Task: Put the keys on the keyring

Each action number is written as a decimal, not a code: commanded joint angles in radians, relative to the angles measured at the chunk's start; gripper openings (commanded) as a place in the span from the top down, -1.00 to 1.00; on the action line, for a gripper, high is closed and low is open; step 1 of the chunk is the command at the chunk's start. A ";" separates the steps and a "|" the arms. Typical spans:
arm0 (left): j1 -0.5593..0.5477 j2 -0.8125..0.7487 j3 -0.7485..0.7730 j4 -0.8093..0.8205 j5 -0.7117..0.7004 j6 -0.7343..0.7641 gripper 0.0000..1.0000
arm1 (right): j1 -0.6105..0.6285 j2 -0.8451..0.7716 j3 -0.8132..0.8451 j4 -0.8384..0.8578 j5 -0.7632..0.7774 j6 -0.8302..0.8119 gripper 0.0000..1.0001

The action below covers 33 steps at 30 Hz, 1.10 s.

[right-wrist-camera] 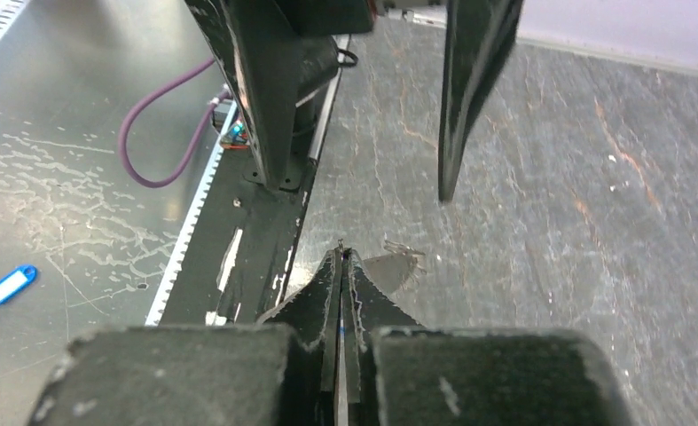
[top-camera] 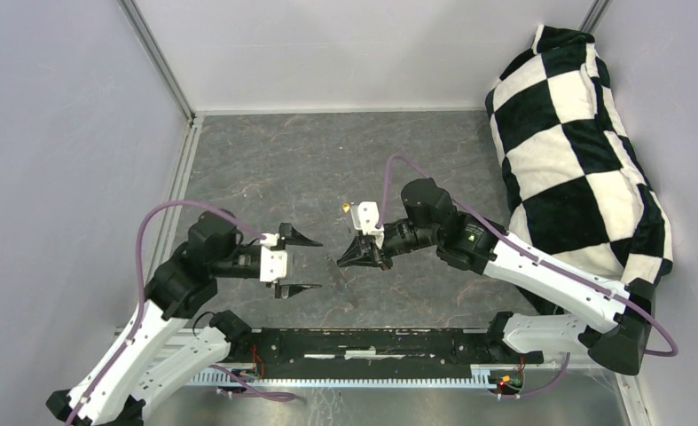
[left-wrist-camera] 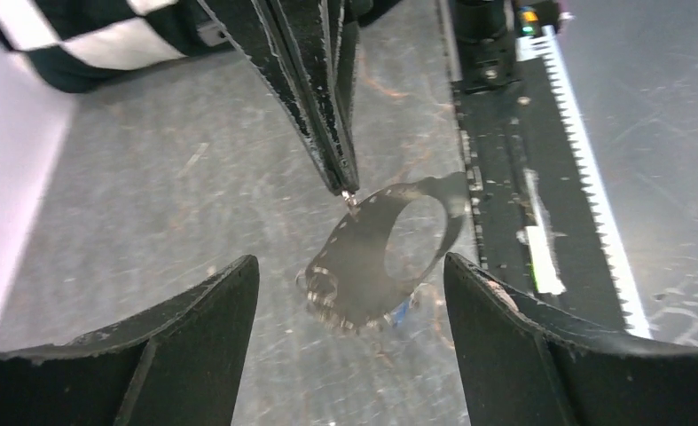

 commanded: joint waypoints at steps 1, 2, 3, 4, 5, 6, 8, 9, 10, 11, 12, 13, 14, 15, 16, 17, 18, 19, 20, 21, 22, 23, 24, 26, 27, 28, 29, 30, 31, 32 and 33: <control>-0.002 -0.079 -0.028 0.086 -0.158 0.023 -0.61 | 0.003 0.007 0.068 -0.045 0.081 0.005 0.99; -0.002 -0.088 -0.034 0.095 -0.157 0.007 -0.59 | 0.007 0.010 0.074 -0.053 0.098 0.010 0.99; -0.003 -0.092 -0.038 0.099 -0.149 -0.010 -0.56 | 0.011 0.015 0.082 -0.058 0.106 0.014 0.99; -0.002 -0.090 -0.042 0.095 -0.131 -0.022 -0.51 | 0.015 0.020 0.089 -0.064 0.113 0.016 0.99; -0.002 -0.086 -0.047 0.087 -0.111 -0.032 -0.47 | 0.017 0.025 0.097 -0.066 0.123 0.022 0.99; -0.002 -0.079 -0.055 0.086 -0.091 -0.046 -0.43 | 0.022 0.031 0.103 -0.069 0.131 0.028 0.99; -0.002 -0.063 -0.069 0.087 -0.057 -0.072 -0.36 | 0.032 0.040 0.117 -0.074 0.134 0.032 0.99; -0.002 -0.049 -0.074 0.093 -0.040 -0.093 -0.32 | 0.039 0.045 0.122 -0.078 0.135 0.032 0.99; -0.002 -0.041 -0.078 0.104 -0.030 -0.108 -0.28 | 0.043 0.048 0.128 -0.081 0.139 0.030 0.99; -0.002 -0.035 -0.080 0.117 -0.024 -0.120 -0.23 | 0.050 0.051 0.131 -0.084 0.146 0.028 0.99; -0.002 -0.026 -0.082 0.126 -0.014 -0.141 -0.16 | 0.053 0.050 0.134 -0.085 0.152 0.027 0.99; -0.002 -0.020 -0.080 0.132 -0.003 -0.149 -0.08 | 0.057 0.051 0.136 -0.085 0.158 0.027 0.99; -0.003 -0.014 -0.077 0.133 0.004 -0.155 -0.03 | 0.060 0.051 0.138 -0.085 0.163 0.027 0.99; -0.002 -0.008 -0.075 0.138 0.007 -0.167 0.02 | 0.062 0.053 0.139 -0.085 0.170 0.027 0.99; -0.003 -0.006 -0.074 0.142 0.009 -0.177 0.04 | 0.065 0.053 0.141 -0.084 0.170 0.027 0.99; -0.002 -0.004 -0.074 0.144 0.011 -0.182 0.09 | 0.067 0.055 0.142 -0.082 0.173 0.027 0.99; -0.002 -0.002 -0.074 0.143 0.012 -0.185 0.13 | 0.069 0.055 0.142 -0.078 0.176 0.028 0.99; -0.002 -0.003 -0.075 0.146 0.013 -0.192 0.16 | 0.071 0.057 0.143 -0.076 0.177 0.029 0.99; -0.002 -0.004 -0.078 0.151 0.013 -0.199 0.20 | 0.072 0.058 0.144 -0.075 0.180 0.029 0.99; -0.002 -0.005 -0.081 0.156 0.015 -0.208 0.22 | 0.072 0.060 0.144 -0.073 0.180 0.030 0.99; -0.002 -0.006 -0.084 0.161 0.018 -0.219 0.23 | 0.072 0.063 0.145 -0.072 0.181 0.032 0.99; -0.002 -0.008 -0.085 0.166 0.021 -0.226 0.24 | 0.074 0.067 0.146 -0.070 0.184 0.035 0.99; -0.002 -0.008 -0.086 0.170 0.026 -0.229 0.27 | 0.077 0.069 0.147 -0.069 0.187 0.036 0.99; -0.002 -0.006 -0.090 0.179 0.030 -0.241 0.34 | 0.081 0.076 0.150 -0.068 0.194 0.041 0.99; -0.002 -0.006 -0.092 0.179 0.034 -0.244 0.36 | 0.082 0.078 0.150 -0.065 0.197 0.047 0.99; -0.002 -0.004 -0.095 0.178 0.037 -0.245 0.38 | 0.082 0.078 0.148 -0.056 0.198 0.055 0.99; -0.002 -0.003 -0.099 0.179 0.039 -0.246 0.39 | 0.084 0.078 0.146 -0.049 0.198 0.060 0.99; -0.002 -0.002 -0.104 0.178 0.040 -0.246 0.42 | 0.085 0.078 0.144 -0.044 0.199 0.065 0.99; -0.002 -0.002 -0.106 0.174 0.039 -0.241 0.46 | 0.086 0.078 0.144 -0.041 0.198 0.067 0.99; -0.002 -0.001 -0.110 0.169 0.037 -0.234 0.50 | 0.088 0.079 0.146 -0.040 0.200 0.068 0.99; -0.002 0.000 -0.112 0.163 0.034 -0.228 0.53 | 0.089 0.080 0.147 -0.040 0.200 0.069 0.99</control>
